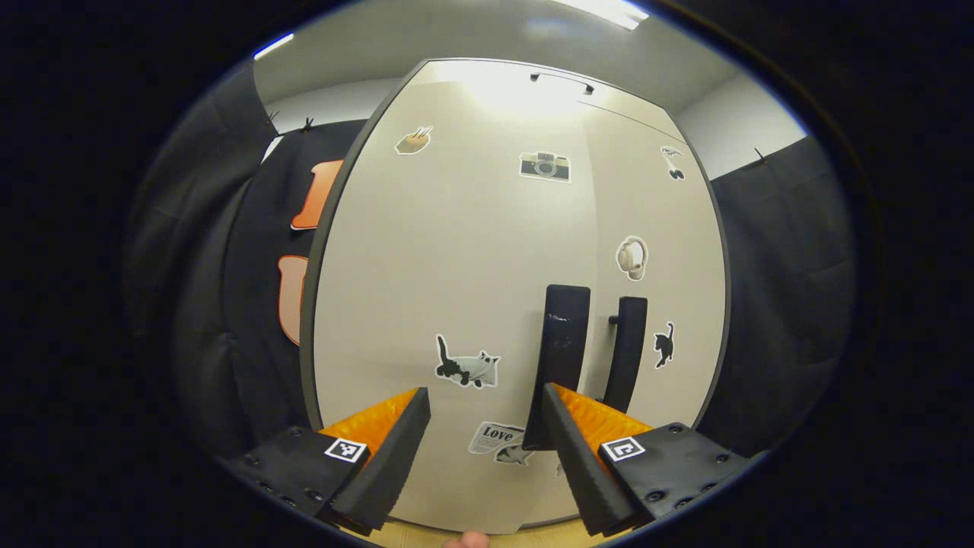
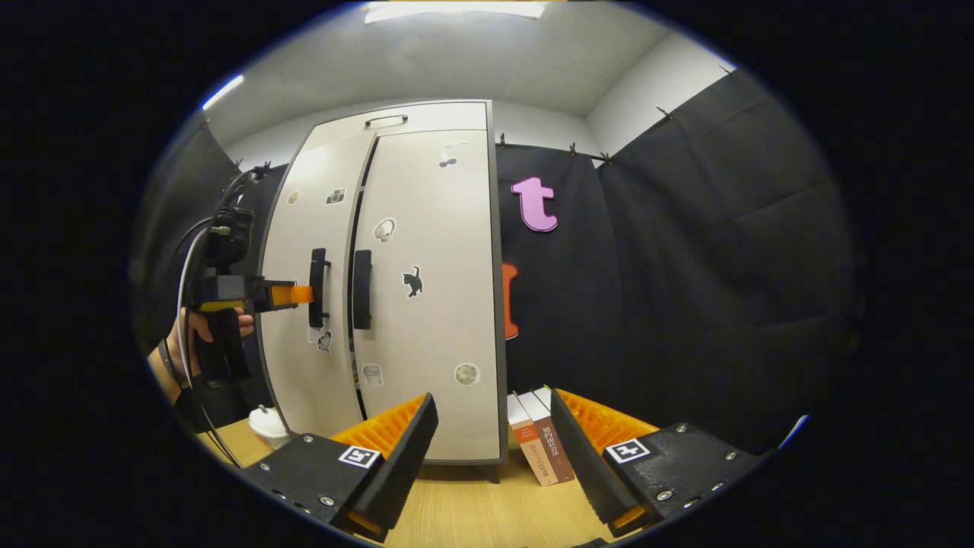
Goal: Grab one shoe with the right hand and put it into the shoe cabinet, grab the other shoe with the left hand and put it into the shoe cabinet; then close the right door with the right hand and the left door with the left hand.
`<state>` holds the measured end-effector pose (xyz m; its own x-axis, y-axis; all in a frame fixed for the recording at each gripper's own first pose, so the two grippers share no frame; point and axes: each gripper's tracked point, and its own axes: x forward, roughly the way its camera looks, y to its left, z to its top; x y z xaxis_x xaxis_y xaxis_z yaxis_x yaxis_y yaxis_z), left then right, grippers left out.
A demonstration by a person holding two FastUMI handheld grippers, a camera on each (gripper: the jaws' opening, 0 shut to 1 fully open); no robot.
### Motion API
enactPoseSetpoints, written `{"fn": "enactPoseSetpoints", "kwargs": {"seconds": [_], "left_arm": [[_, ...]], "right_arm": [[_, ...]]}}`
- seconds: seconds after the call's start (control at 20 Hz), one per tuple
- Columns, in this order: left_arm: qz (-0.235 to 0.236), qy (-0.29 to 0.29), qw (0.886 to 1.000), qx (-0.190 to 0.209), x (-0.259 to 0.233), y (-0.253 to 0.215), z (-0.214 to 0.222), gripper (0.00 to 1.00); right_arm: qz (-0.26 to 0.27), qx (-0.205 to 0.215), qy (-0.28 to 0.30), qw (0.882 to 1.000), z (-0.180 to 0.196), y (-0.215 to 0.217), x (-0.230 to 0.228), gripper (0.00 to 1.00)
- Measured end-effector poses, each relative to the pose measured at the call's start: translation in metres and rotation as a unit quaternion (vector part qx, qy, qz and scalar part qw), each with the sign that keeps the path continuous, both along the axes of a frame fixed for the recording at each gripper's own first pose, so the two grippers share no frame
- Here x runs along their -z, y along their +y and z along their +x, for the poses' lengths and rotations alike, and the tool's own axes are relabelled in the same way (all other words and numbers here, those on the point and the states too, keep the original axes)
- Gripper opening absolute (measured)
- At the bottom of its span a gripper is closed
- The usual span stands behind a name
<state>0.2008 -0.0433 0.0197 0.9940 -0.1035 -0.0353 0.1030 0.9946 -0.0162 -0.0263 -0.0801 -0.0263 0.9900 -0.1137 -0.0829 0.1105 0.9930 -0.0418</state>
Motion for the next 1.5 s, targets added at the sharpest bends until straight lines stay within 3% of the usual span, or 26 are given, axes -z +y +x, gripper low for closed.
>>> {"fn": "enactPoseSetpoints", "kwargs": {"seconds": [0.25,0.3,0.4,0.45,0.6,1.05,1.5], "left_arm": [[0.021,-0.007,1.000,0.001,0.002,-0.007,0.020,0.96],[0.019,-0.008,1.000,0.001,0.004,-0.007,0.023,0.94],[0.011,-0.008,1.000,0.004,0.005,-0.007,0.023,0.99],[0.006,-0.007,1.000,0.006,0.006,-0.005,0.022,0.93],[0.003,-0.005,1.000,-0.005,0.003,0.002,0.014,0.96],[0.020,-0.044,0.999,-0.020,-0.035,0.034,-0.092,0.94],[0.010,-0.034,0.998,-0.048,0.028,0.060,-0.193,0.97]], "right_arm": [[0.010,0.008,0.002,1.000,0.001,-0.008,0.004,0.92],[0.009,0.010,0.003,1.000,0.002,-0.009,0.004,0.92],[0.008,0.012,0.003,1.000,0.004,-0.011,0.006,0.92],[0.011,0.012,0.003,1.000,0.003,-0.011,0.006,0.92],[0.015,0.007,0.006,1.000,0.005,-0.009,0.006,0.92],[0.023,-0.040,0.000,0.999,0.009,0.021,0.004,0.92],[0.030,-0.067,0.007,0.997,0.000,0.041,0.011,0.92]]}}
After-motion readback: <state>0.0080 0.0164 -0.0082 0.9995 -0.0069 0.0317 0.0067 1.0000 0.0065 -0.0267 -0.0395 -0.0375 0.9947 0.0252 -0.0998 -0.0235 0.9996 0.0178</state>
